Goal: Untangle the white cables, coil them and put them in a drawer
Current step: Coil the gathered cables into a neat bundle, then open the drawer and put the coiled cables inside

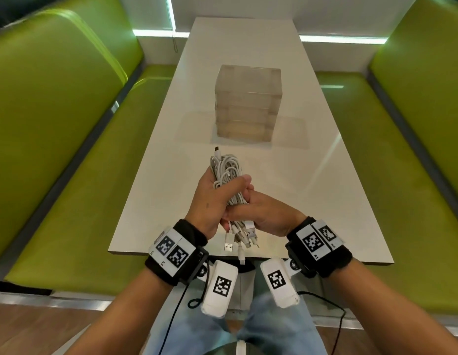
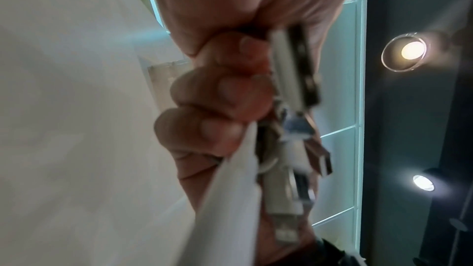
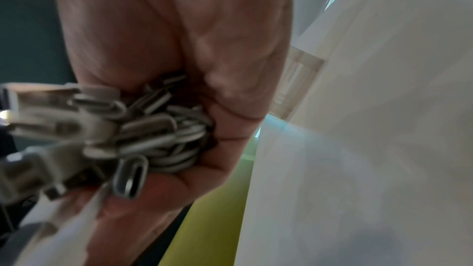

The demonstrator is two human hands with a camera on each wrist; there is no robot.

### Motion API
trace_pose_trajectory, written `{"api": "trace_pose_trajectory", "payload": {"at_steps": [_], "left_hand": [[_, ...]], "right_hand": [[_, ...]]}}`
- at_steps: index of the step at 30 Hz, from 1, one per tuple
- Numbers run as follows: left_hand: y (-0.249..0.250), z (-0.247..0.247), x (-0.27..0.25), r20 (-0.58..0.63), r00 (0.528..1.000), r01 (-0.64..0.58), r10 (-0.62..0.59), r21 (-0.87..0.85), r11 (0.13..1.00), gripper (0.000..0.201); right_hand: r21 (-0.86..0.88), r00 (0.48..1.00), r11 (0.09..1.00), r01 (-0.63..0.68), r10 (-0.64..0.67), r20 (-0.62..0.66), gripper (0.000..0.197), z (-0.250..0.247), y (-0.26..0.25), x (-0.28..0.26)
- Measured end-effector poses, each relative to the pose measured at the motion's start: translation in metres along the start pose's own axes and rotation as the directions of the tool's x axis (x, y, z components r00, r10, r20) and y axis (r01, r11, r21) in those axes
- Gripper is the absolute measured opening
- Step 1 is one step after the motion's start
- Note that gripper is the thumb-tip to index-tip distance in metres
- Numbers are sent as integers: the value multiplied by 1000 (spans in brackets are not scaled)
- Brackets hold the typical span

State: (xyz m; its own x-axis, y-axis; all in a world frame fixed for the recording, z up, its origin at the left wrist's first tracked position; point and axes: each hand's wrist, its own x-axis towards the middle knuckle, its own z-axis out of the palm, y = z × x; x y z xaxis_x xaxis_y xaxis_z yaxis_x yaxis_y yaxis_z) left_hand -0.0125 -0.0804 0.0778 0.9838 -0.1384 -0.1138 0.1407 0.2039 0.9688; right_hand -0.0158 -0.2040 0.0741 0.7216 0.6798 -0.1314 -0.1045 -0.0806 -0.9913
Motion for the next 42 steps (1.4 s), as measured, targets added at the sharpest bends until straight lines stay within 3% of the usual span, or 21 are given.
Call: {"api": "trace_pose_trajectory", "payload": {"at_steps": [2,4,6,7,8,10,12,13,14,16,20,23,25,28,31,34,39,40,42], "left_hand": [[-3,-2,6,-3,1000,0,0,6,1000,17],[-5,-4,10,-5,1000,-14,14,11,1000,13],[-5,-9,13,-33,997,-61,63,69,996,13],[-4,-13,16,-62,994,-84,91,101,991,16],[-2,-19,18,-95,990,-94,105,110,989,18],[0,-33,24,-160,983,-78,88,67,995,20],[0,-45,28,-185,981,-56,65,57,997,21],[1,-50,29,-181,982,-46,58,72,996,21],[1,-53,29,-169,984,-39,54,92,995,21],[2,-57,27,-142,989,-31,48,124,992,22],[1,-67,22,-115,993,-15,32,148,989,25],[1,-71,23,-115,993,-5,23,155,988,25],[1,-72,25,-123,992,-6,27,168,986,26],[3,-70,27,-132,990,-22,47,182,983,26],[3,-63,27,-132,989,-35,64,213,976,25],[4,-55,26,-113,991,-49,77,231,972,26],[10,-51,21,15,995,-100,100,307,947,46],[11,-50,19,40,994,-108,101,322,940,51],[13,-50,17,82,992,-118,95,358,926,60]], "right_hand": [[-40,1000,999,-21,21,1,10,-4,-2,4],[-158,989,982,-106,121,86,15,-13,-8,9],[-488,934,847,-212,322,152,49,-34,-17,14],[-611,919,750,-256,385,88,64,-50,-20,17],[-631,930,717,-297,368,-20,68,-65,-24,21],[-503,943,814,-290,153,-296,65,-93,-33,35],[-571,843,790,-222,-139,-520,61,-122,-31,55],[-631,795,745,-215,-242,-556,59,-136,-25,64],[-674,773,706,-217,-298,-560,58,-146,-19,71],[-726,786,646,-236,-312,-533,62,-158,-4,80],[-756,757,594,-275,-351,-551,69,-174,12,84],[-759,699,577,-300,-409,-587,68,-184,6,88],[-753,644,562,-342,-444,-623,56,-186,-1,87],[-733,562,583,-352,-494,-663,31,-187,-1,79],[-677,508,708,-202,-515,-690,18,-189,9,65],[-593,544,804,-43,-479,-689,29,-183,9,47],[-557,586,831,0,-451,-673,25,-155,1,13],[-522,637,853,12,-409,-654,32,-146,0,6],[-502,787,864,-33,-287,-546,59,-127,2,-3]]}}
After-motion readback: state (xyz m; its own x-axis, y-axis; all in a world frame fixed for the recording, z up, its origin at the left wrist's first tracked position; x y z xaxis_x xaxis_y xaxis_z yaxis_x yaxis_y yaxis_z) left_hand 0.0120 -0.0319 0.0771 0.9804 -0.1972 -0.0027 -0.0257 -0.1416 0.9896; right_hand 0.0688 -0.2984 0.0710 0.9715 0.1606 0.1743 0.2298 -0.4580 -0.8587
